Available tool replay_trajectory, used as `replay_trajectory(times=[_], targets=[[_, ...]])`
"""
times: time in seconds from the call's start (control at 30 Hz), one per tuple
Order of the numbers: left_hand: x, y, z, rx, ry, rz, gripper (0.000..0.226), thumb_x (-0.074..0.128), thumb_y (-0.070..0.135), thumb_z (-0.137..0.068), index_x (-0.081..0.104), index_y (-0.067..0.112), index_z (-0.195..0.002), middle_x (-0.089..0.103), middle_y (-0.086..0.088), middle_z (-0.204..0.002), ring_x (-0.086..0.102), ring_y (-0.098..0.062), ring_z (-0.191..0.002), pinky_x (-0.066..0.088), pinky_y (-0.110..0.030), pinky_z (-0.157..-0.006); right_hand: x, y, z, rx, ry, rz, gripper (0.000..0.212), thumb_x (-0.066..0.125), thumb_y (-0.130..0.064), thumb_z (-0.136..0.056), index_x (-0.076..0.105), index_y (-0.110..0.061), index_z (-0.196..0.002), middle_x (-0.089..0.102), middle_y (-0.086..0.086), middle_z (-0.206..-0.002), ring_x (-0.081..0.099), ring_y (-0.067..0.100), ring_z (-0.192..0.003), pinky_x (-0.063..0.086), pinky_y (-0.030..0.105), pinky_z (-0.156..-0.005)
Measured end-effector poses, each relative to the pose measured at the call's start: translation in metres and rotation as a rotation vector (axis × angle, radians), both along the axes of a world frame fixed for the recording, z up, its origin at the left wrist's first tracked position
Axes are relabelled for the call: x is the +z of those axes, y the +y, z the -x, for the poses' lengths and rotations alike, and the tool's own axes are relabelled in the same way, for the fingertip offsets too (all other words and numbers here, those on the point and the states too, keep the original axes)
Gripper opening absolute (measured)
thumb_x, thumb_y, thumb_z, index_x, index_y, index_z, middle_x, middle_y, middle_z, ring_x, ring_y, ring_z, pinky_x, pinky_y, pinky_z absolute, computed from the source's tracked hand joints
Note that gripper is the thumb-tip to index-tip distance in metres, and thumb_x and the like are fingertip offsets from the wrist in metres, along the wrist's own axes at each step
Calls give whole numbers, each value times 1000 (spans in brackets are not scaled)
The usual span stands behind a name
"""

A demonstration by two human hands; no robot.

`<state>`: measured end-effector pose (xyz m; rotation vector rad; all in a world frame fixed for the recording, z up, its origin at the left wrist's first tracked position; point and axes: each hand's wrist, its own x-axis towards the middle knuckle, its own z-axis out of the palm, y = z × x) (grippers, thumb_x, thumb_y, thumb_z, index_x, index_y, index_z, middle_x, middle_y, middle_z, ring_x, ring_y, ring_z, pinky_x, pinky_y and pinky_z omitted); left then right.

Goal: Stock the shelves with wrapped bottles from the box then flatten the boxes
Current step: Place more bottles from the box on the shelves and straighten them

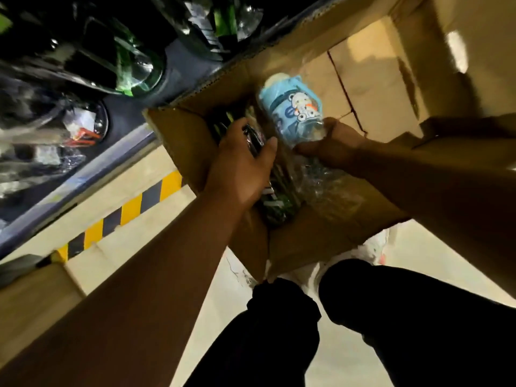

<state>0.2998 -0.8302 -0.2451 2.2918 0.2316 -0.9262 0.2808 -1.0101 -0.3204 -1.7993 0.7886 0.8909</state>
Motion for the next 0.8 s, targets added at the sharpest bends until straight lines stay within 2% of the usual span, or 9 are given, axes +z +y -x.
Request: replay_trajectory(times=[0.07,0.13,0.17,0.27,0.37,0.43,0.53,0.67,0.8], targets=[[18,-3,1,70,90,40,61,46,51,-100,33,21,-152,53,-4,-144,53,-23,-128,42,-30,-94,36,-6,7,30,-59,-105,43,79,-36,-80,56,-29,-115,67,-3,-105,64,12,-78,50,20,-54],[34,-1,4,144,129,58,62,43,59,-98,38,24,-150,54,0,-141,54,-21,-125,37,-26,-89,66,-5,13,50,-160,-333,36,75,-24,-87,58,-23,-119,71,3,-108,70,19,-87,59,28,-65],[41,3,6,214,148,95,67,46,64,-94,42,25,-148,56,1,-138,56,-19,-122,39,-26,-89,80,-2,18,54,-194,-436,38,76,-20,-86,58,-18,-120,71,3,-108,71,20,-93,61,32,-74],[71,10,15,415,208,346,91,67,80,-67,52,28,-140,65,5,-131,65,-13,-115,51,-40,-101,114,16,38,40,-217,-493,69,83,-43,-72,47,-25,-129,69,-3,-113,69,16,-103,59,41,-87],[79,19,24,588,198,485,75,84,46,-74,56,15,-136,69,-1,-125,66,-19,-116,53,-40,-97,127,40,55,71,-246,-587,56,68,-31,-89,41,-28,-138,58,-7,-126,59,5,-115,51,27,-94],[81,29,25,696,109,452,44,79,14,-83,62,12,-123,75,5,-104,72,-6,-95,56,-21,-78,118,45,58,44,-225,-480,44,52,-36,-100,47,-25,-142,55,-5,-136,52,7,-122,45,26,-101],[89,48,28,742,-17,283,44,78,5,-82,62,13,-121,72,4,-102,68,4,-75,52,-11,-64,97,44,45,136,-185,-253,31,54,-40,-99,58,-26,-126,61,-1,-130,56,17,-121,42,39,-108],[82,68,32,630,-55,203,64,83,10,-76,52,8,-132,69,-3,-118,69,4,-86,51,-8,-66,56,54,13,145,80,-81,58,71,-36,-89,45,-15,-137,61,9,-120,57,19,-95,48,29,-73],[70,76,36,583,-68,190,70,90,20,-69,51,19,-127,68,9,-108,68,8,-81,54,-10,-67,-15,83,4,273,202,-19,85,77,-40,-82,29,-17,-147,48,8,-131,54,27,-110,49,35,-80]])
